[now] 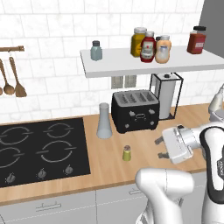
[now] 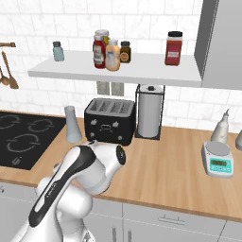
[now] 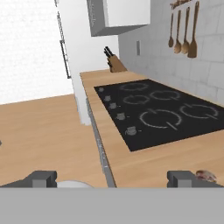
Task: Put the shaker and condiment bottle from the counter next to their counterparts in the cabinet.
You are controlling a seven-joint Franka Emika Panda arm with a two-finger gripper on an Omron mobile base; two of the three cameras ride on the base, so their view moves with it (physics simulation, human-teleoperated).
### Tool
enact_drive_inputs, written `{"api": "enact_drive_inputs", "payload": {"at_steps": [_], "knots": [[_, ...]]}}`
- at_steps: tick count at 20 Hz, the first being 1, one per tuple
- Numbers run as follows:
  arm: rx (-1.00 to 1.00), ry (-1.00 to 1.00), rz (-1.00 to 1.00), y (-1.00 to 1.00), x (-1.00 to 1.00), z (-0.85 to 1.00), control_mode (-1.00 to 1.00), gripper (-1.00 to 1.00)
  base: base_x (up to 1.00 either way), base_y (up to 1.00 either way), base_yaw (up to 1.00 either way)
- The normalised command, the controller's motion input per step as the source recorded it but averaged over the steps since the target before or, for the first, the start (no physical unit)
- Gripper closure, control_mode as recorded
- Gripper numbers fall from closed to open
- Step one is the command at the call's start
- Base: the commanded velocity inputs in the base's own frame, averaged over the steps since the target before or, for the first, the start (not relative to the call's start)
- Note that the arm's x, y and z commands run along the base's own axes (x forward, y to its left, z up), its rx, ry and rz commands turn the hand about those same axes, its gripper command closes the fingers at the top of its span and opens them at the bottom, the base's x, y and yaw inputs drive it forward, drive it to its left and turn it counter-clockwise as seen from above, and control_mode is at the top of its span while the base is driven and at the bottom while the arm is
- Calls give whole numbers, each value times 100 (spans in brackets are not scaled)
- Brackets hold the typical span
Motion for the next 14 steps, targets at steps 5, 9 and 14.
{"api": "enact_drive_inputs", "payload": {"at_steps": [5,9,14], "knots": [[7,0,0,32,6,-23,-100,-100,0,0,0],[18,0,-1,13,37,-8,-100,-100,0,0,0],[14,2,-5,10,54,-13,-100,-100,0,0,0]]}}
